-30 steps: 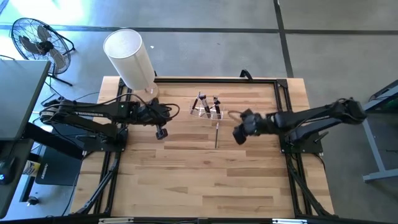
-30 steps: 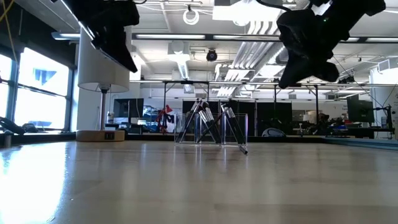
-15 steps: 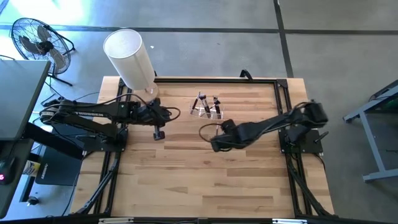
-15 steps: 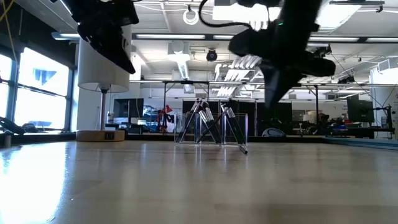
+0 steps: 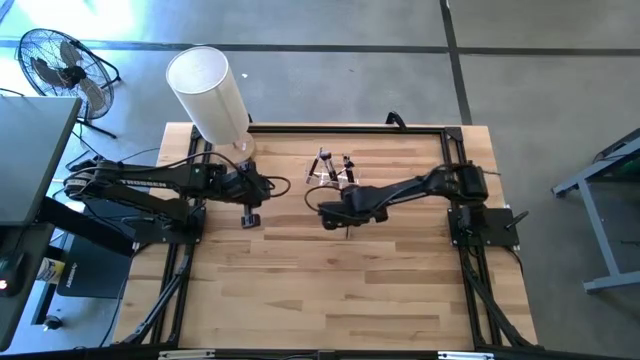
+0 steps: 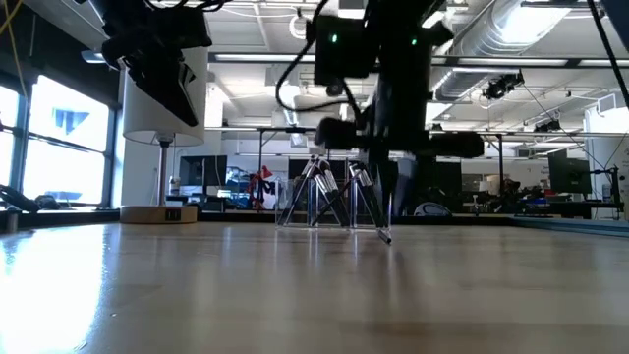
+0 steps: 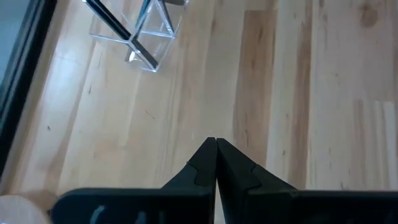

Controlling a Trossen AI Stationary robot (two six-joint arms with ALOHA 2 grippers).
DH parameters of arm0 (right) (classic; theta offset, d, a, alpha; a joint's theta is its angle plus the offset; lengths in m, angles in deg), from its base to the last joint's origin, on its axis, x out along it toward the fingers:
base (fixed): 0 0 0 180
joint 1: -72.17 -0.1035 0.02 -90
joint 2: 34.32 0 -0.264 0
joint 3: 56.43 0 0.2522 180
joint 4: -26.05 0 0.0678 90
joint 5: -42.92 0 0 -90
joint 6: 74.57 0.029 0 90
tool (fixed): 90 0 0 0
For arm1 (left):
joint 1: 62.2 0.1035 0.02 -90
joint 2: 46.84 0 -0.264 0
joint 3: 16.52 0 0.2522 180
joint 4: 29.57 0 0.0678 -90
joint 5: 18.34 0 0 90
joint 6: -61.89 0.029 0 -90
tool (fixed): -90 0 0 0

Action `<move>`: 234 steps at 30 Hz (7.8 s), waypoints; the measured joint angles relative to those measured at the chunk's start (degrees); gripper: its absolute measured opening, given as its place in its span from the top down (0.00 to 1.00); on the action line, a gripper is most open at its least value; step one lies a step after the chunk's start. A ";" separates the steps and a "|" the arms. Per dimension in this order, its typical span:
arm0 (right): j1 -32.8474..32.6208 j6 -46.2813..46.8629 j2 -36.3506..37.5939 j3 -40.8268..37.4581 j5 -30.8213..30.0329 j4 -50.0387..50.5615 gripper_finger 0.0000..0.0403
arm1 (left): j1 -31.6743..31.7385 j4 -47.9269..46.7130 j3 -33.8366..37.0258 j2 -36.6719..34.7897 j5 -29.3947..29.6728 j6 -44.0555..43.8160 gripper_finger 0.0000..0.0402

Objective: Put items in baskets/containers
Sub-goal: Put the black eyeshadow brush into the transparent organizer

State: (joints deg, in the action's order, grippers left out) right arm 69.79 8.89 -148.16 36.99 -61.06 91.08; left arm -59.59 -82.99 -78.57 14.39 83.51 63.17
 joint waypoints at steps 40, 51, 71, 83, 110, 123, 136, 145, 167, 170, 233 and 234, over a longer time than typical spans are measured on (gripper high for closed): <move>4.68 -39.18 2.56 -3.57 5.71 4.44 0.84 | 0.00 0.66 0.00 0.04 -2.01 -0.29 1.00; 6.92 -61.83 2.58 -7.93 7.17 -1.95 0.80 | 0.00 0.98 0.00 0.04 -1.99 -3.26 1.00; 7.05 -72.12 3.17 -14.34 10.97 -16.54 0.99 | 0.00 8.22 0.04 0.04 -1.71 -9.07 1.00; 4.98 -70.19 5.46 -10.34 10.01 -9.16 1.00 | 0.00 10.20 0.01 1.26 -1.86 -8.93 1.00; 3.73 -60.33 6.93 9.05 15.63 1.53 1.00 | -4.72 28.07 -0.94 20.41 5.00 16.55 0.55; 3.73 -61.39 6.93 9.07 15.89 -3.96 1.00 | -4.90 28.96 -0.94 20.46 5.70 17.99 0.67; 3.75 -61.85 6.93 9.09 15.91 -6.10 1.00 | -4.90 28.86 -0.94 20.46 5.73 17.99 0.78; 3.76 -61.87 7.02 9.11 15.86 -7.11 1.00 | -4.94 28.35 -0.93 21.51 5.02 17.76 0.96; 3.75 -60.45 7.04 9.20 15.93 -12.16 0.90 | -4.87 26.14 -0.94 21.40 3.67 13.18 0.98; 3.73 -60.39 7.04 9.20 15.98 -13.56 0.82 | -4.87 26.12 -0.94 21.42 3.67 13.02 0.98; 0.67 -54.31 31.50 -28.85 -6.50 -84.33 0.79 | 6.75 77.22 4.28 18.62 -25.07 -36.52 0.97; 0.69 -54.95 31.57 -28.72 -6.49 -84.10 0.82 | 6.75 77.22 4.28 18.62 -25.14 -36.52 0.97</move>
State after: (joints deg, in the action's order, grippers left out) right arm 70.48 -46.07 -116.60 8.28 -67.55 6.97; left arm -52.83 -5.77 -74.29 33.01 58.37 26.65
